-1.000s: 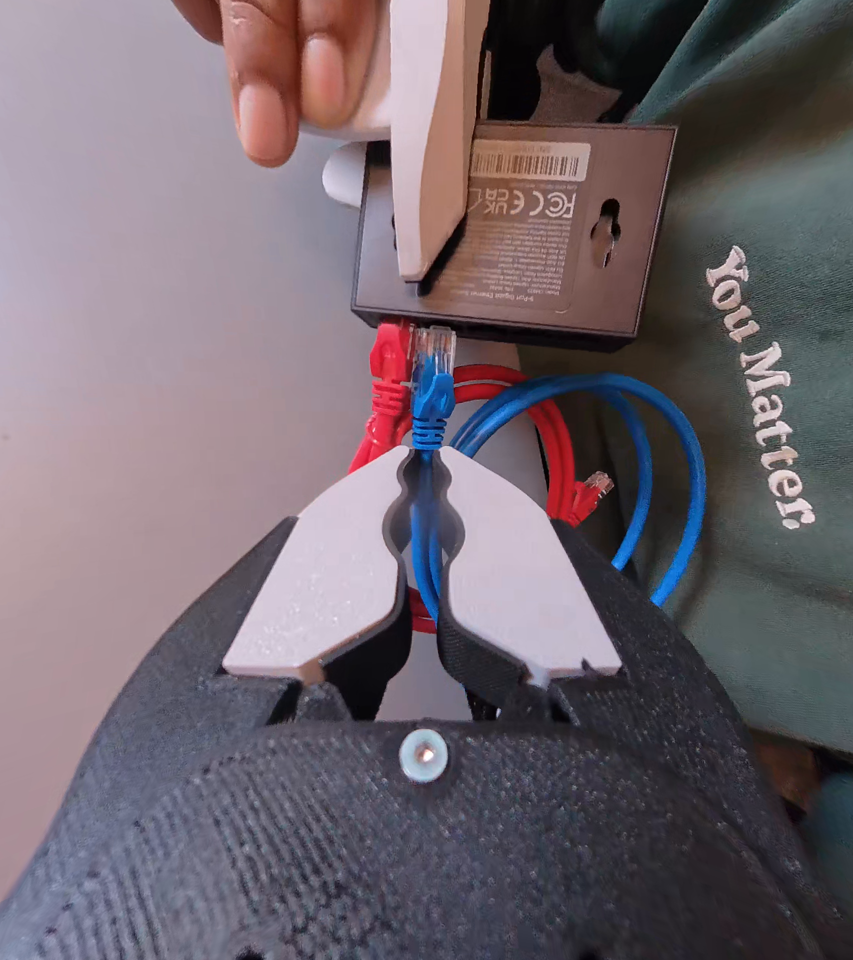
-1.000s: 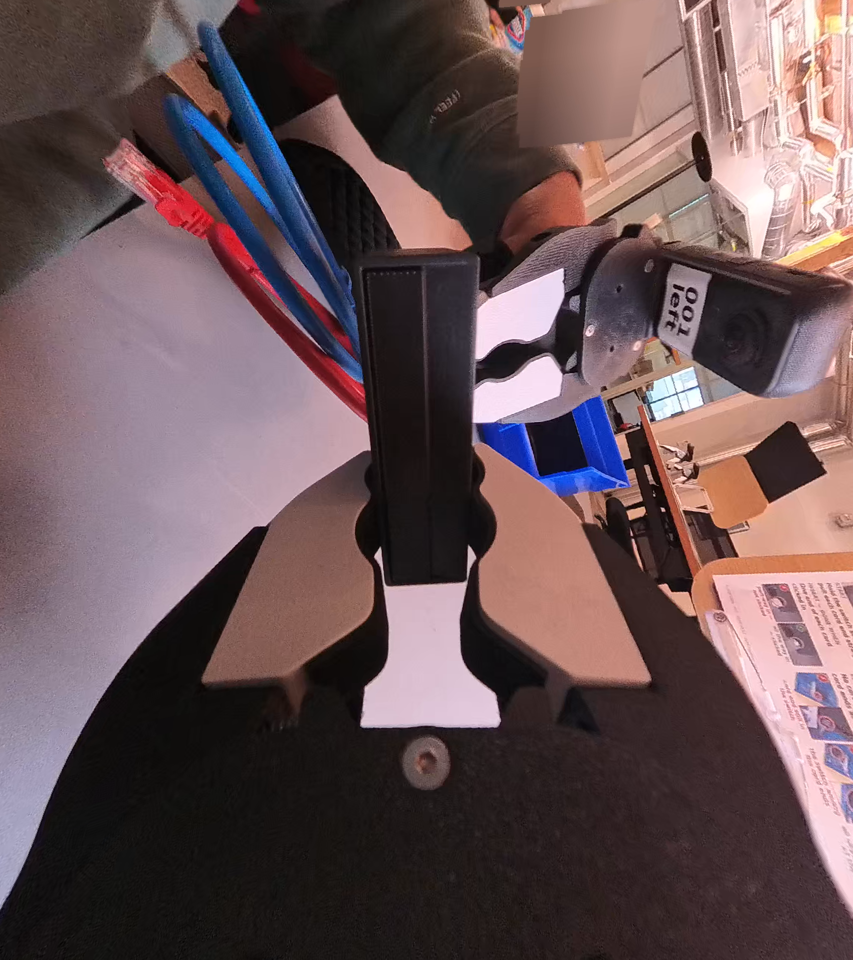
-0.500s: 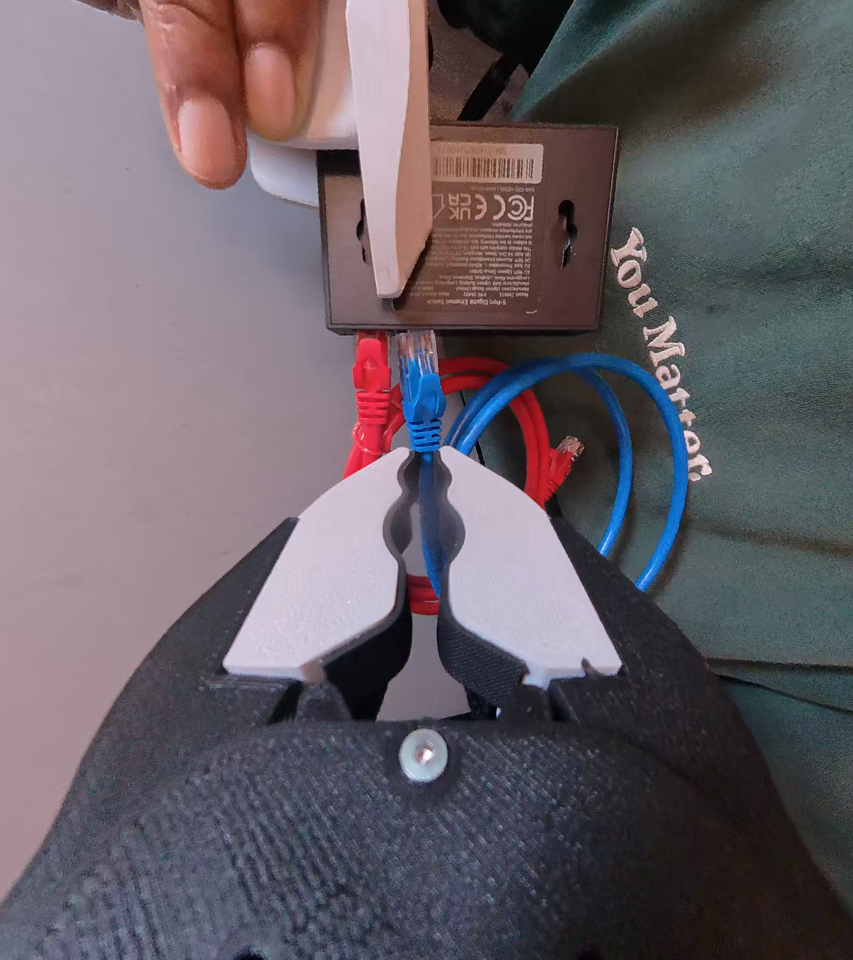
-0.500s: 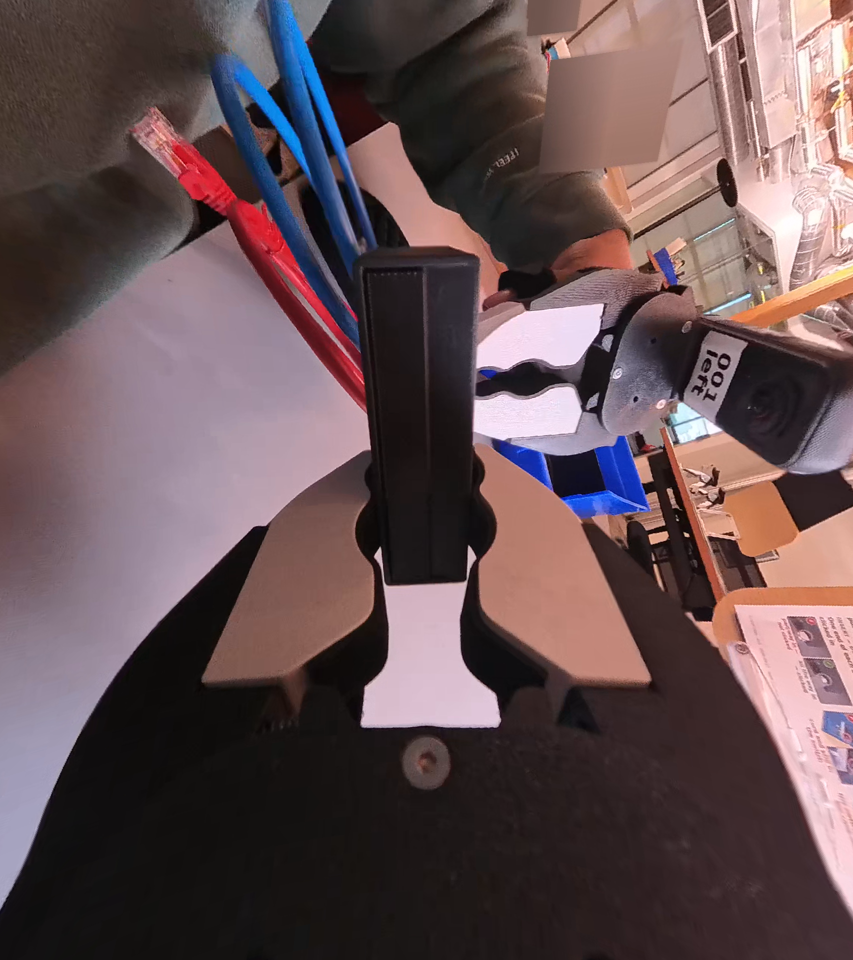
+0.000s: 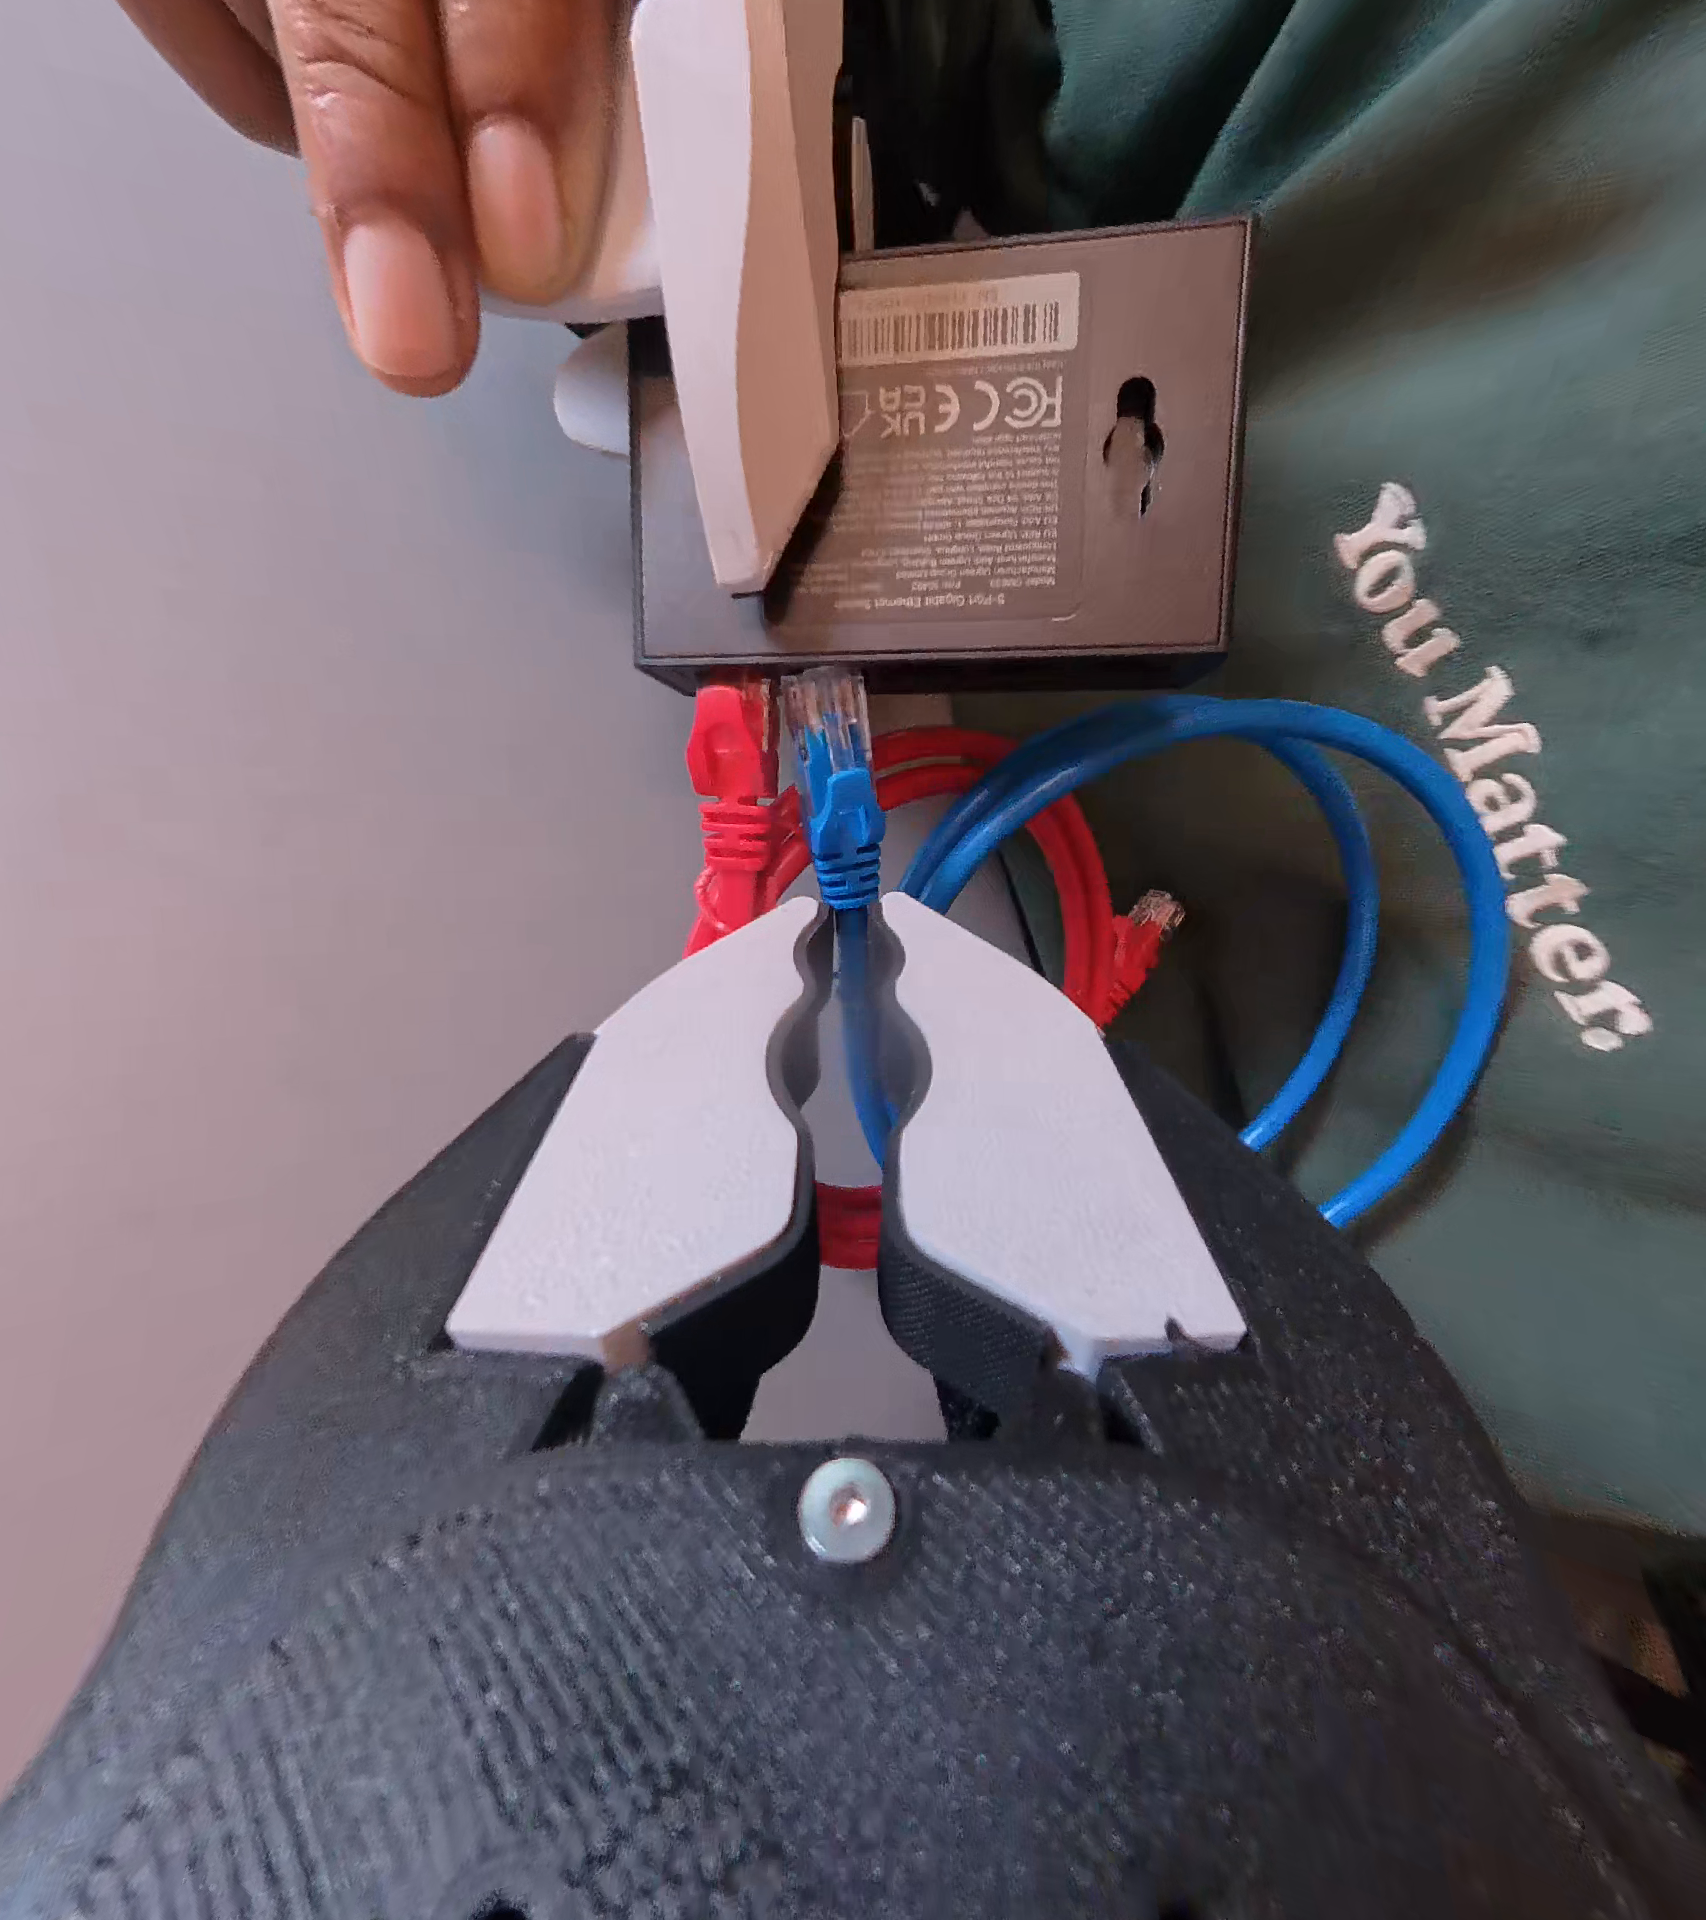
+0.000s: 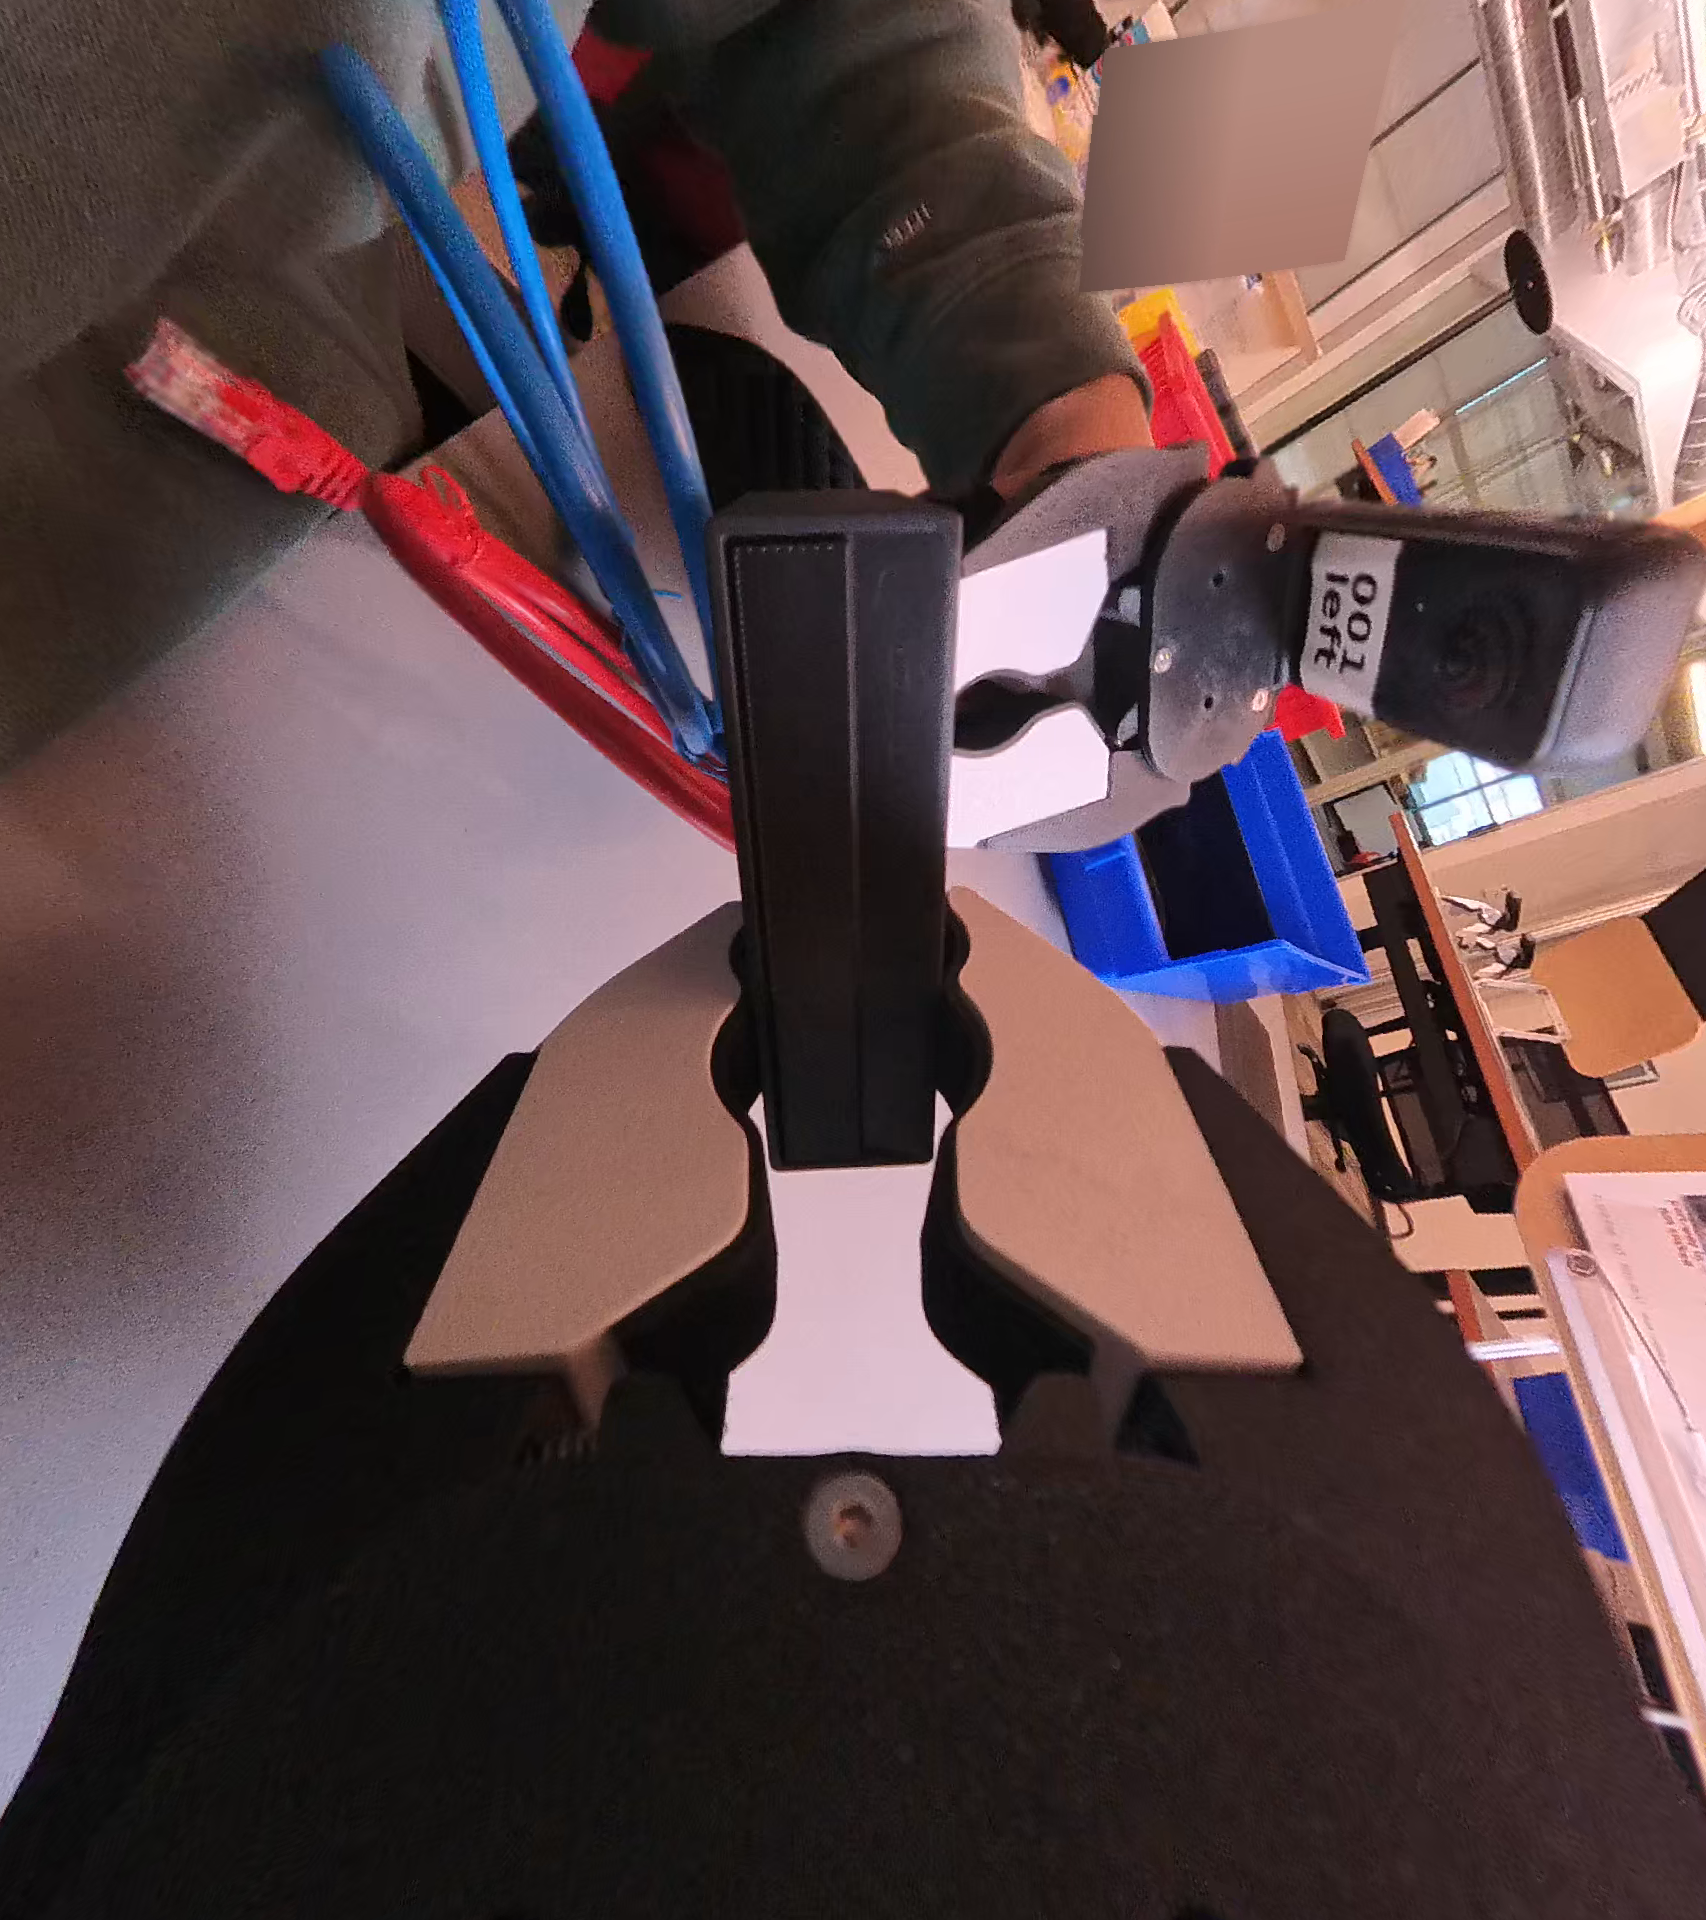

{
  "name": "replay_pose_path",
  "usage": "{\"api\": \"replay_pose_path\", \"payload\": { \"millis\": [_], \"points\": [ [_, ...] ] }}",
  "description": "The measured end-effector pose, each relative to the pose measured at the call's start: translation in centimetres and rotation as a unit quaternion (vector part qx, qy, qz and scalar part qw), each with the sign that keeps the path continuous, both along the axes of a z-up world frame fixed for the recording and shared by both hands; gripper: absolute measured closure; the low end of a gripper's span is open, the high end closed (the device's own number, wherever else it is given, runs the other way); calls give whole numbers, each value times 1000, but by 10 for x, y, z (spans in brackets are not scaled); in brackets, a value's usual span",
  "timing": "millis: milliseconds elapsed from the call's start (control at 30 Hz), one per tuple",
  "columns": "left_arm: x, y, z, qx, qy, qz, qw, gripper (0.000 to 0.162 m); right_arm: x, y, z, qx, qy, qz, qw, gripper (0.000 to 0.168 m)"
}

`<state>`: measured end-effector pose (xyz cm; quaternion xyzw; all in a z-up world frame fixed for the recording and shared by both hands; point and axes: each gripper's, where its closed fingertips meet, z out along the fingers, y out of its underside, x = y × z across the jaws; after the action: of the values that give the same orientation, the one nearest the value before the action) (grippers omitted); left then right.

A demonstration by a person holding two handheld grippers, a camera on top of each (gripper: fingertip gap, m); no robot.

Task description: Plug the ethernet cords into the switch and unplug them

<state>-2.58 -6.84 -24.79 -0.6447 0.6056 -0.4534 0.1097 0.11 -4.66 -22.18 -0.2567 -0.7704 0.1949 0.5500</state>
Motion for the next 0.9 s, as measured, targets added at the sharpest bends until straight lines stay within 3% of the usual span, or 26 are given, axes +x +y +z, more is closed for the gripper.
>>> {"api": "replay_pose_path", "payload": {
  "millis": [333,533,700,900],
  "points": [
    [3,9,-9,124,-31,107,986,154,-1,5,-5,-10,-3,-13,1000,139],
    [15,13,-3,110,-102,163,975,151,3,11,-2,-19,7,-24,1000,139],
    [13,11,-3,111,-98,156,977,152,2,9,-1,-18,6,-20,1000,139],
    [-2,3,20,56,-43,58,996,152,0,-8,9,-41,17,17,999,139]
  ]
}}
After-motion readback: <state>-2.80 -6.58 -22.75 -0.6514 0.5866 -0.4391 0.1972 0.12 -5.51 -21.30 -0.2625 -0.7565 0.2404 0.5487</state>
